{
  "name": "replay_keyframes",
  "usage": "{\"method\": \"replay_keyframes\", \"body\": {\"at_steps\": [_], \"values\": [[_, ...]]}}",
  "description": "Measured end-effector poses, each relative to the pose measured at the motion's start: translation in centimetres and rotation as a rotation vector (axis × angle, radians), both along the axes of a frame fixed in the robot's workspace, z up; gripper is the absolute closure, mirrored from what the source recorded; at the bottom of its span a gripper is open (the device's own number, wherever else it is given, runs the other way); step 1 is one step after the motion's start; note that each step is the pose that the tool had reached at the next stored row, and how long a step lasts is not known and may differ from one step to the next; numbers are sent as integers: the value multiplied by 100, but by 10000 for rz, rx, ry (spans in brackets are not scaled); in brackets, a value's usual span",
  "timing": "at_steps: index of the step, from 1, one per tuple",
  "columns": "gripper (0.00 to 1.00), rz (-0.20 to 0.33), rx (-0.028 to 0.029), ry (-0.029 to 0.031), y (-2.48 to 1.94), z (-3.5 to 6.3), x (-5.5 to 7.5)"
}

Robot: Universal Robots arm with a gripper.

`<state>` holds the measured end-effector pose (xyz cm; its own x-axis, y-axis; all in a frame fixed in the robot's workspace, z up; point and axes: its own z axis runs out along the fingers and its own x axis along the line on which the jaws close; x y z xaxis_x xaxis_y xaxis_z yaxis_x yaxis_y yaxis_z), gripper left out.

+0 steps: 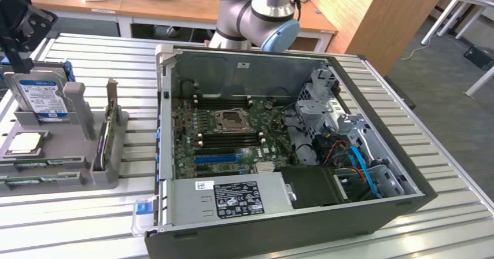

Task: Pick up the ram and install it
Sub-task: 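Reach for the ram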

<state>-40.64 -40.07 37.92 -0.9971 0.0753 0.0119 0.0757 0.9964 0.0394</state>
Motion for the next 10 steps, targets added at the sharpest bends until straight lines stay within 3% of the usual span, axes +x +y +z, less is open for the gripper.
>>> {"method": "replay_keyframes", "body": {"at_steps": [5,10], "values": [[89,-1,0,-1,-61,0,0],[89,-1,0,-1,-73,0,0]]}}
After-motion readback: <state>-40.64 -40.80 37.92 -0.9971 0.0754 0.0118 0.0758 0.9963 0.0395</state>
